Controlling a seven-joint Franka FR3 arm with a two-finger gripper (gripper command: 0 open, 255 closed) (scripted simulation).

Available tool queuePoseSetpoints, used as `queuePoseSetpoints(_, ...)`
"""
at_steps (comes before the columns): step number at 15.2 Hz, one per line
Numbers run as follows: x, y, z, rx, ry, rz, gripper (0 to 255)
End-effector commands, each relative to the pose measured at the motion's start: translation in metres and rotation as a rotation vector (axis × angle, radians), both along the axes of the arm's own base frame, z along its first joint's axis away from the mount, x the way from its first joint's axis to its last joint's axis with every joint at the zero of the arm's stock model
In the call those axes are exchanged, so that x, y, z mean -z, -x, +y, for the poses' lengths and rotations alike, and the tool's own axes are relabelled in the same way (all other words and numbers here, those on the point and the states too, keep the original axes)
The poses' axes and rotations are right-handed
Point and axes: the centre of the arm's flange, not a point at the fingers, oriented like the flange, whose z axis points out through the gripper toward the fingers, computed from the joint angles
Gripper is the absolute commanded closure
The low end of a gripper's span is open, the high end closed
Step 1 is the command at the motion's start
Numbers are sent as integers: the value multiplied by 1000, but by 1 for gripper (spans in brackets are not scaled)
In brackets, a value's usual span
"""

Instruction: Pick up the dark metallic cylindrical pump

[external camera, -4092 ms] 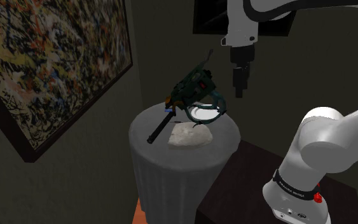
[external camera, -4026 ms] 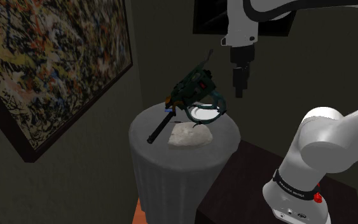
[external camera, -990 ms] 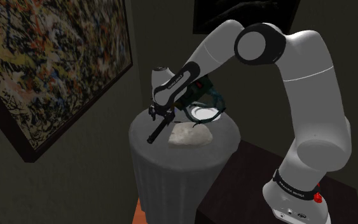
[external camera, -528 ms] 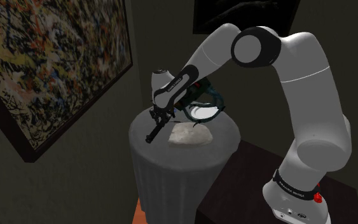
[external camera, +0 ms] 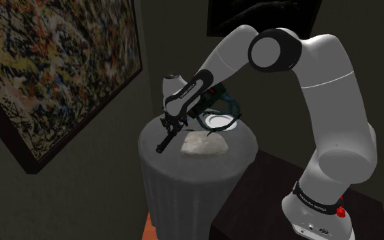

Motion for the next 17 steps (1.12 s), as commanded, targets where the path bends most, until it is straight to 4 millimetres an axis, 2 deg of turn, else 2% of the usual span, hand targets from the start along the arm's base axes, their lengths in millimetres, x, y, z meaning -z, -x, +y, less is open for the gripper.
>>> queuePoseSetpoints(1, 9, 5, -5, 12, 2, 21, 255)
queuePoseSetpoints(15, -65, 5, -5, 12, 2, 21, 255)
queuePoseSetpoints(17, -66, 5, -5, 12, 2, 21, 255)
